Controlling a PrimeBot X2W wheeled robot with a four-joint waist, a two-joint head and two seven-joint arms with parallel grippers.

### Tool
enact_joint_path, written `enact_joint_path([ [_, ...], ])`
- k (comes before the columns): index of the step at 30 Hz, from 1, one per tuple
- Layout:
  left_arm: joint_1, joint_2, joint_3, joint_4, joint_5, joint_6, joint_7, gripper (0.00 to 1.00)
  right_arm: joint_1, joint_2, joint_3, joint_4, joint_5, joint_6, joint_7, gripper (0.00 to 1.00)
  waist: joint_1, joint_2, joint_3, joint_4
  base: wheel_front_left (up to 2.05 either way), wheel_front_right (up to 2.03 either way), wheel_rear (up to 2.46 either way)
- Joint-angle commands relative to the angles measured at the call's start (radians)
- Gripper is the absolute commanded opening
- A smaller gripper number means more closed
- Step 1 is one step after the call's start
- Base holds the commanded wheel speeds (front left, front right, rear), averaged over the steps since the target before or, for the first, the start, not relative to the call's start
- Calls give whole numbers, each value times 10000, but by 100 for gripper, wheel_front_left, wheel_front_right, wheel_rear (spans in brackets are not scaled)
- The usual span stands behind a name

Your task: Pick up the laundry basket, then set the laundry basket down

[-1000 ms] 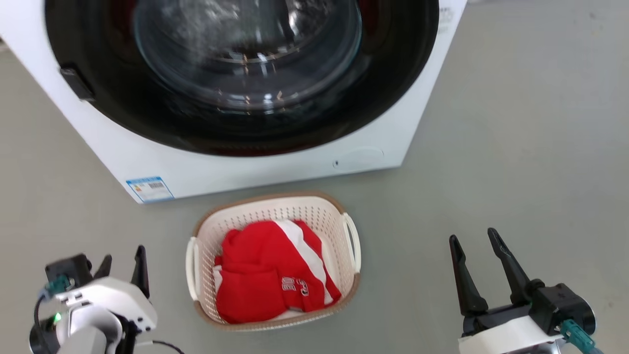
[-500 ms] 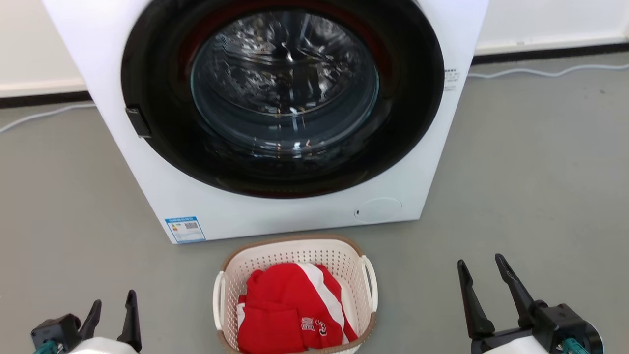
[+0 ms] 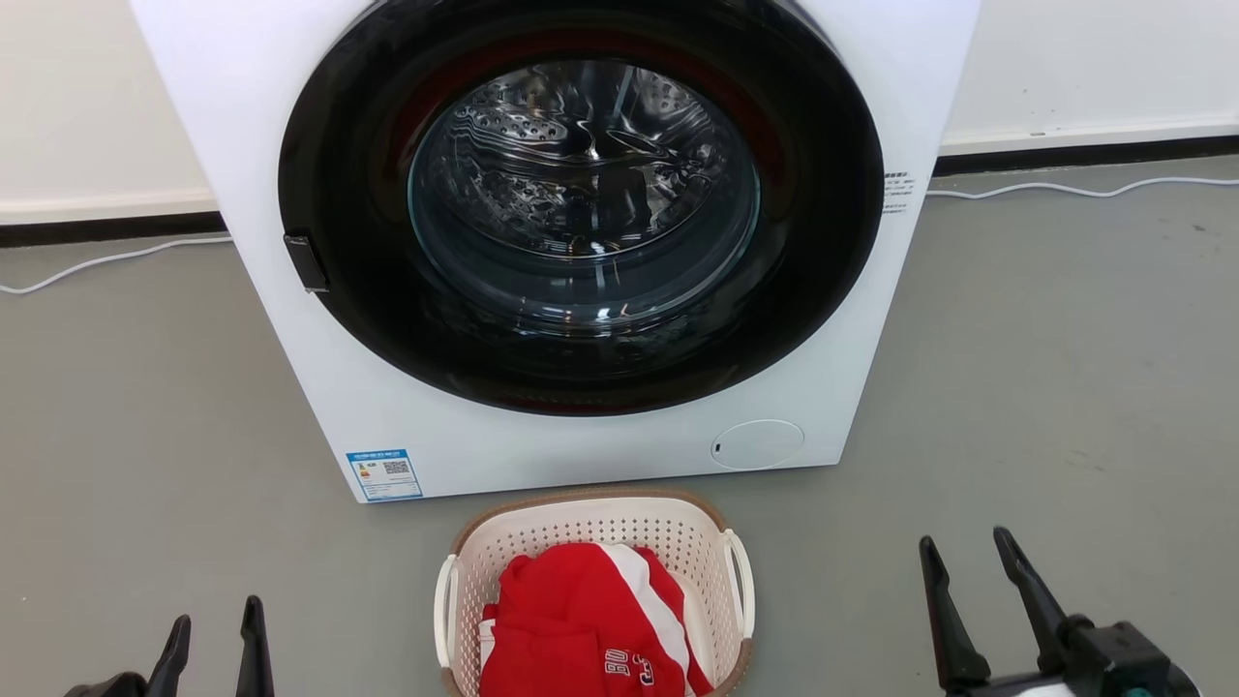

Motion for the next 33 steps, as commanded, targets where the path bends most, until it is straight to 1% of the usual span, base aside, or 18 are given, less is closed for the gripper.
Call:
enact_joint_path([
  [1, -81, 128, 436, -505, 101, 64, -62, 100, -116, -56, 144, -239, -163, 46, 2, 100, 0, -1, -29, -25, 0, 0, 0],
  [7, 397, -21, 560, -1088, 194, 47, -62, 100, 34, -56, -19, -259, -231, 46, -2, 100, 0, -1, -107, -32, 0, 0, 0],
  [21, 842, -169, 503, -1608, 234, 203, -27, 100, 211, -56, -167, -316, -326, 46, 43, 100, 0, -1, -275, 226, 0, 0, 0],
  [22, 873, -152, 469, -1629, 226, 183, 37, 0, 215, -56, -165, -330, -353, 46, 46, 0, 0, -1, -282, 244, 0, 0, 0],
  [23, 1125, -282, 204, -1252, 145, 130, 60, 0, 437, 10, -333, 60, -306, -2, 81, 0, 0, -1, -279, 237, 0, 0, 0],
  [26, 1147, -439, 202, -879, 106, 128, 110, 0, 448, 42, -285, 398, -265, -15, 95, 0, 1, -1, -279, 238, 0, 0, 0],
  [29, 1038, -454, 231, -834, -182, 112, 229, 0, 375, 40, -301, 423, 117, -14, 186, 0, 5, -1, -268, 241, 0, 0, 0],
  [32, 971, -469, 223, -843, -491, 95, 321, 0, 325, 37, -315, 417, 501, -12, 275, 0, 22, -1, -270, 245, 0, 0, 0],
  [33, 954, -474, 216, -848, -595, 90, 348, 0, 310, 36, -318, 416, 628, -12, 303, 0, 22, -1, -269, 246, 0, 0, 0],
])
